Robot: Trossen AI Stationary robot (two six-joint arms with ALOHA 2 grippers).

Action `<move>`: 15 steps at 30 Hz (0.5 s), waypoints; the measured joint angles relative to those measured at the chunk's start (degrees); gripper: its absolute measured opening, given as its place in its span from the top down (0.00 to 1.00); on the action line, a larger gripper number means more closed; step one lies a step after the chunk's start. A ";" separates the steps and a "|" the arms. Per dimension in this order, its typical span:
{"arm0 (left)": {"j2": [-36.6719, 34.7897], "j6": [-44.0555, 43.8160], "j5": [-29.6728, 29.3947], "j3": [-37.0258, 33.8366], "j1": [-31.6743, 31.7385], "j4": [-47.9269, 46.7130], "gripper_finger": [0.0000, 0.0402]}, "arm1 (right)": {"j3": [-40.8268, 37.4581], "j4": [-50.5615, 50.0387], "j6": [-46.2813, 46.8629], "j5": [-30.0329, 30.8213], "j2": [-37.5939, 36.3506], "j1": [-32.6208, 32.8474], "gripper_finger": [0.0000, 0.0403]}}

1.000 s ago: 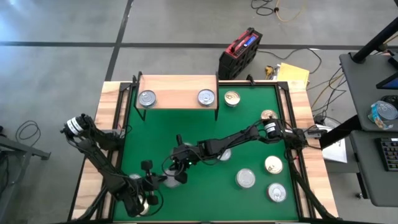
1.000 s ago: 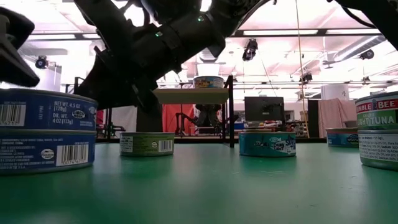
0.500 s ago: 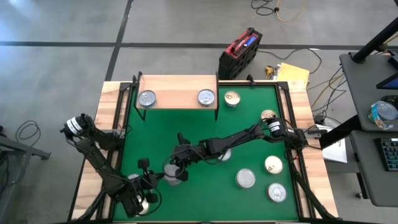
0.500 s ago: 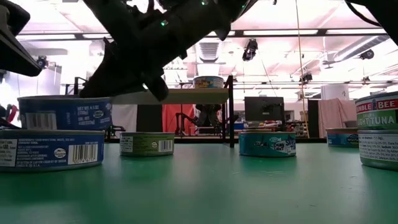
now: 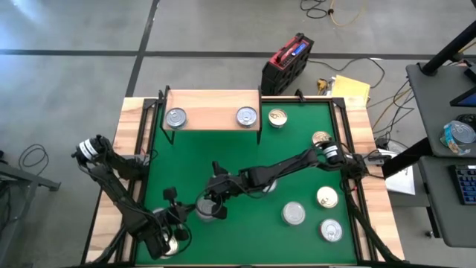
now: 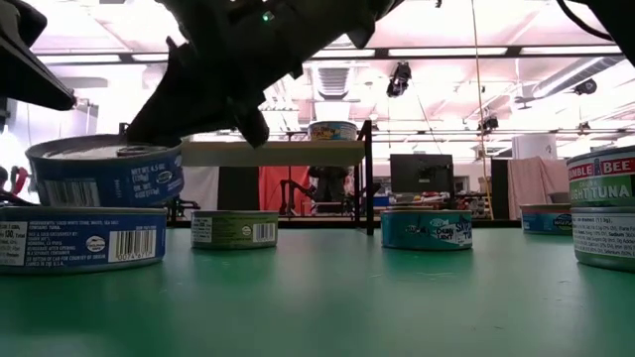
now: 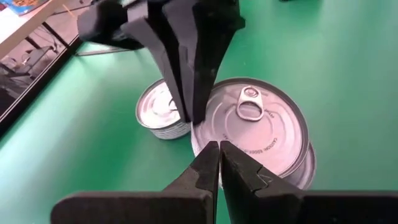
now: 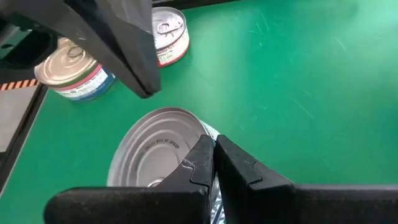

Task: Stack canned seafood by type on shelf
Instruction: Put the middle left dark blue tuna can on the shelf

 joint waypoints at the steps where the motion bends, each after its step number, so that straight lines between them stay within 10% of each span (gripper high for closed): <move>1: -0.10 -0.41 -0.01 0.00 -0.06 -0.38 1.00 | 0.01 -0.09 0.00 -0.10 -0.16 0.00 0.98; 15: -0.98 -1.51 -0.36 -0.02 -0.13 -1.72 1.00 | 0.02 0.22 0.01 -3.02 -0.94 0.09 0.98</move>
